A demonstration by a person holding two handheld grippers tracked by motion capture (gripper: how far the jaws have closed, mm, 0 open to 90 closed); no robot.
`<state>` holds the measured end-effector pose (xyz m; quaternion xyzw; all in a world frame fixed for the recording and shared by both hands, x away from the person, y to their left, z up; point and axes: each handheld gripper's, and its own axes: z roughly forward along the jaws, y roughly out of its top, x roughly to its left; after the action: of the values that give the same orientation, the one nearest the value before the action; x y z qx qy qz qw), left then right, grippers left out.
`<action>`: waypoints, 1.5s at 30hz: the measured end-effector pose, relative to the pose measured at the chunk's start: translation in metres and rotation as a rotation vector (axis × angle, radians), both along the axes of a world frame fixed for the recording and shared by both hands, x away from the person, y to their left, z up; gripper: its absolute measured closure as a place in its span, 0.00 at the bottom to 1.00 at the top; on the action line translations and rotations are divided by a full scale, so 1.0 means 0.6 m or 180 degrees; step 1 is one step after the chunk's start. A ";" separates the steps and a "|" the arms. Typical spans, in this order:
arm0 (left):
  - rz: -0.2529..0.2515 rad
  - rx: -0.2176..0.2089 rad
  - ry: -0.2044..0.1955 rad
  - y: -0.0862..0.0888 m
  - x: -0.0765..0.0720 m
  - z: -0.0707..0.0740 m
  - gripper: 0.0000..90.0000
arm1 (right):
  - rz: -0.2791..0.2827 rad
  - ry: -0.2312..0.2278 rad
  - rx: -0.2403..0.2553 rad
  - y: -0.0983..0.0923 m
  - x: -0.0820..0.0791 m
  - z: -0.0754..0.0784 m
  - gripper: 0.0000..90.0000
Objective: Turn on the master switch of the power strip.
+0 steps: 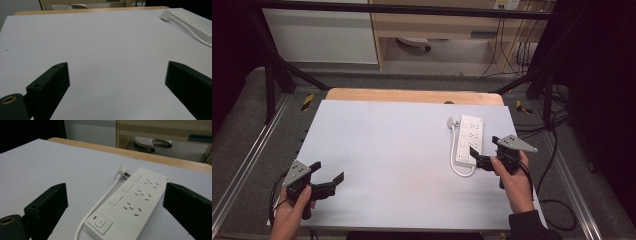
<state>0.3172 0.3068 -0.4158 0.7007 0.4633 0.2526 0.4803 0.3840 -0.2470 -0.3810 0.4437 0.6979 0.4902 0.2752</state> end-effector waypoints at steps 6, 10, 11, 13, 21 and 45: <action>0.0006 -0.0001 0.0001 0.001 0.000 0.000 0.06 | -0.0045 -0.0005 -0.0015 -0.016 -0.015 -0.004 0.06; 0.0010 -0.0004 0.0002 0.001 -0.001 0.001 0.06 | -0.0049 -0.0009 -0.0011 -0.025 -0.025 -0.009 0.06; 0.0016 -0.0013 0.0001 0.001 -0.001 0.001 0.06 | -0.0056 -0.0009 -0.0007 -0.026 -0.027 -0.010 0.06; 0.0020 -0.0008 0.0003 0.001 -0.001 0.001 0.06 | -0.0063 -0.0005 -0.0014 -0.031 -0.032 -0.012 0.06; 0.0024 -0.0022 0.0003 0.002 -0.002 0.001 0.06 | -0.0106 -0.0004 -0.0001 -0.050 -0.050 -0.019 0.06; 0.0015 -0.0019 0.0001 0.002 -0.002 0.001 0.06 | -0.0123 0.0154 -0.0124 -0.070 -0.073 -0.065 0.06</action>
<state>0.3161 0.3080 -0.4152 0.6982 0.4658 0.2521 0.4816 0.3402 -0.2889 -0.4199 0.4634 0.7051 0.4602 0.2762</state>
